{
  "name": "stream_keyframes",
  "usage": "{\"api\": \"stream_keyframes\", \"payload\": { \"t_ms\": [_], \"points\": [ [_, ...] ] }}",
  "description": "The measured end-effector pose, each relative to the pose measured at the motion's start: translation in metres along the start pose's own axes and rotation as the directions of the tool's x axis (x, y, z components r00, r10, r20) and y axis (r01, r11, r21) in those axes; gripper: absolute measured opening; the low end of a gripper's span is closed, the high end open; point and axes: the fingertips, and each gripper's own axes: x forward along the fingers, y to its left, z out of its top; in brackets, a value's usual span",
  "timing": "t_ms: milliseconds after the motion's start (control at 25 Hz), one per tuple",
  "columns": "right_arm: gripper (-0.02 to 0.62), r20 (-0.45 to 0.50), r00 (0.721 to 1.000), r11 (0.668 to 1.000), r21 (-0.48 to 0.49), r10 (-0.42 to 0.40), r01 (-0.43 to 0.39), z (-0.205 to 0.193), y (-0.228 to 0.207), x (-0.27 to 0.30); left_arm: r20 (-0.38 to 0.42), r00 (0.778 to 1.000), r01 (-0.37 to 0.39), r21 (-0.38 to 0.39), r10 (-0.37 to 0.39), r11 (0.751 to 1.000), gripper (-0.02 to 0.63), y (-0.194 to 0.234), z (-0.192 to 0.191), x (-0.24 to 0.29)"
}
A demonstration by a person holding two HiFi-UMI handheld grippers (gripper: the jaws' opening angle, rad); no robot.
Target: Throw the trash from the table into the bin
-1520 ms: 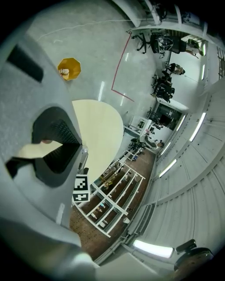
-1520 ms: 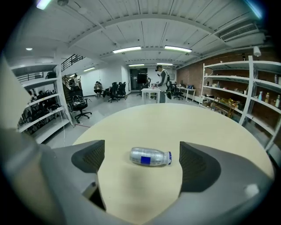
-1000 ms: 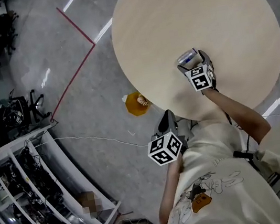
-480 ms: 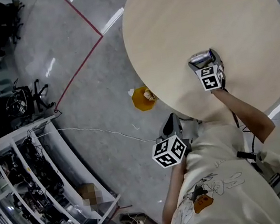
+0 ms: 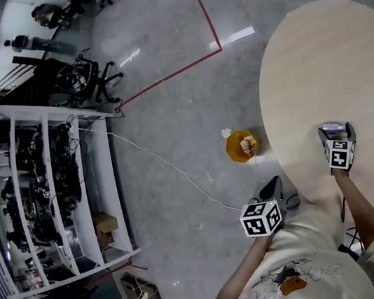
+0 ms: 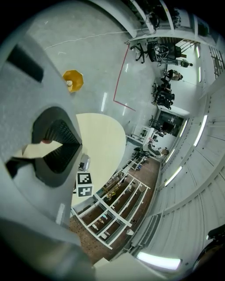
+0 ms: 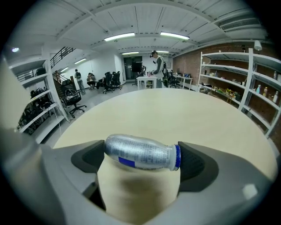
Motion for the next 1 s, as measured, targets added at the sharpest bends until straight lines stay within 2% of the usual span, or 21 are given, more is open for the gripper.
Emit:
{"api": "stream_keyframes", "payload": {
  "t_ms": [480,760,1000],
  "points": [
    [0.528,0.02,0.998,0.996,-0.074,0.057,-0.056,0.042,0.043,-0.017,0.105,0.994,0.005,-0.09,0.005,0.996,0.0,0.022,0.025,-0.026],
    [0.529,0.023,0.994,0.988,-0.115,0.108,-0.105,0.057,0.088,-0.027,0.147,0.989,0.007,-0.132,0.012,0.991,0.0,0.046,0.036,-0.047],
    [0.529,0.021,0.982,0.97,-0.164,0.188,-0.182,0.056,0.14,-0.027,0.18,0.983,0.002,-0.175,0.03,0.985,0.0,0.076,0.04,-0.061]
  ]
}}
